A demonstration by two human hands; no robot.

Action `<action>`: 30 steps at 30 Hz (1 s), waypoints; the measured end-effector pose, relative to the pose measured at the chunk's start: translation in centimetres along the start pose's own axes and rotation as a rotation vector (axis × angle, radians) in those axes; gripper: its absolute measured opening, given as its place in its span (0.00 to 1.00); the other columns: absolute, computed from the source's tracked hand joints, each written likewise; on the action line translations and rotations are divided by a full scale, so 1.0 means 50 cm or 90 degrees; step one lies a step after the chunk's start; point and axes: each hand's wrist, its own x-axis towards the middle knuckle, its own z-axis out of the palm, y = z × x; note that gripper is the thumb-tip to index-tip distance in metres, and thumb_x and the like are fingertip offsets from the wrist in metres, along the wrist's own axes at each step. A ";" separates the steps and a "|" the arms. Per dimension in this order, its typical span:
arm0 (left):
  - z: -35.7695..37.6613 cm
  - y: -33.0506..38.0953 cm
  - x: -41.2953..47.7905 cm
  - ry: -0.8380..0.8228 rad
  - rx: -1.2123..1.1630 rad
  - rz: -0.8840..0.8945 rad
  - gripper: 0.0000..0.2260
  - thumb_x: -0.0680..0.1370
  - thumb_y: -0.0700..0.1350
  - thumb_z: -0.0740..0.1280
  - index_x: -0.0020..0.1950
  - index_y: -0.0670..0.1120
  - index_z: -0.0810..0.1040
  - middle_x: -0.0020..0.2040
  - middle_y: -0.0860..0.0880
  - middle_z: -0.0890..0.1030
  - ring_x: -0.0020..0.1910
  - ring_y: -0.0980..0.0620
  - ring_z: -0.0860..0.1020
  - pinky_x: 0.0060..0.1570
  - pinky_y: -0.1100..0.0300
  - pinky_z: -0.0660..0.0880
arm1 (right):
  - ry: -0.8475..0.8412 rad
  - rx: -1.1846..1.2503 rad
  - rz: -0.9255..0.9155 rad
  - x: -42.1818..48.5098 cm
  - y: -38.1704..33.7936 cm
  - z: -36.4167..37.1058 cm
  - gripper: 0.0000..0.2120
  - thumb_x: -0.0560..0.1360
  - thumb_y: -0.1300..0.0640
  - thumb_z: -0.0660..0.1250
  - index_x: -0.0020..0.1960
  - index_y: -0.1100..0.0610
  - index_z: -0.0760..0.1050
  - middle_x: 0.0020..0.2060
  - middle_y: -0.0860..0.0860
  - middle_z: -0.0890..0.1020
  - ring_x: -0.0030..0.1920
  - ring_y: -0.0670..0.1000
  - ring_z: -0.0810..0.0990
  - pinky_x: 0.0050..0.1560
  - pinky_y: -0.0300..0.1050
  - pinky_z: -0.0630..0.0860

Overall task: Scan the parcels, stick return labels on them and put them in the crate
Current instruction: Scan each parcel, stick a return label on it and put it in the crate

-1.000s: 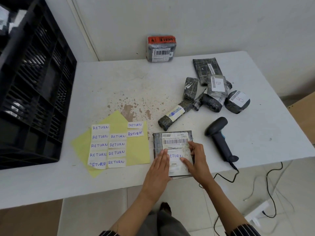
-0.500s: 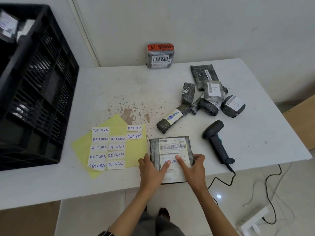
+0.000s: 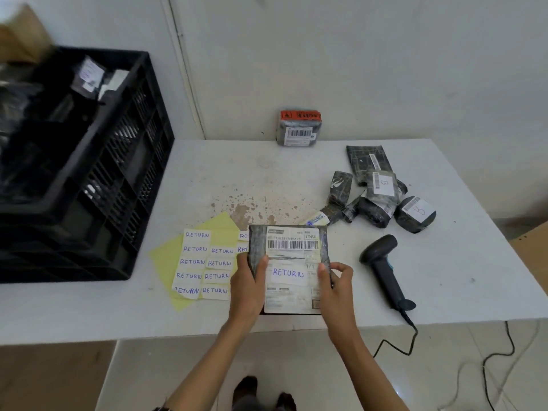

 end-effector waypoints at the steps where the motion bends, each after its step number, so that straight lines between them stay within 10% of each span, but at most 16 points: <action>1: -0.013 0.006 0.004 0.009 -0.003 0.005 0.13 0.81 0.51 0.58 0.58 0.43 0.67 0.39 0.52 0.75 0.36 0.58 0.74 0.28 0.72 0.69 | -0.022 0.019 -0.001 0.000 -0.016 0.004 0.08 0.80 0.51 0.58 0.56 0.53 0.63 0.46 0.51 0.83 0.41 0.49 0.82 0.38 0.48 0.79; 18: -0.385 0.194 0.136 0.170 -0.101 0.145 0.22 0.77 0.48 0.67 0.69 0.46 0.69 0.59 0.53 0.76 0.56 0.56 0.75 0.57 0.58 0.73 | -0.275 0.165 -0.018 0.036 -0.347 0.267 0.09 0.80 0.61 0.57 0.58 0.59 0.72 0.45 0.52 0.83 0.40 0.48 0.83 0.38 0.47 0.81; 22: -0.501 0.220 0.230 0.211 -0.087 0.146 0.22 0.76 0.47 0.68 0.69 0.47 0.69 0.56 0.52 0.73 0.54 0.55 0.73 0.52 0.61 0.70 | -0.307 0.208 -0.006 0.071 -0.420 0.395 0.07 0.79 0.64 0.57 0.53 0.61 0.72 0.44 0.52 0.83 0.37 0.48 0.83 0.31 0.42 0.80; 30: -0.721 0.236 0.478 0.158 0.059 0.119 0.26 0.76 0.49 0.69 0.71 0.46 0.66 0.55 0.49 0.74 0.53 0.51 0.74 0.48 0.61 0.69 | -0.278 0.214 -0.063 0.188 -0.549 0.706 0.13 0.79 0.66 0.58 0.62 0.64 0.68 0.53 0.59 0.80 0.49 0.57 0.82 0.48 0.50 0.80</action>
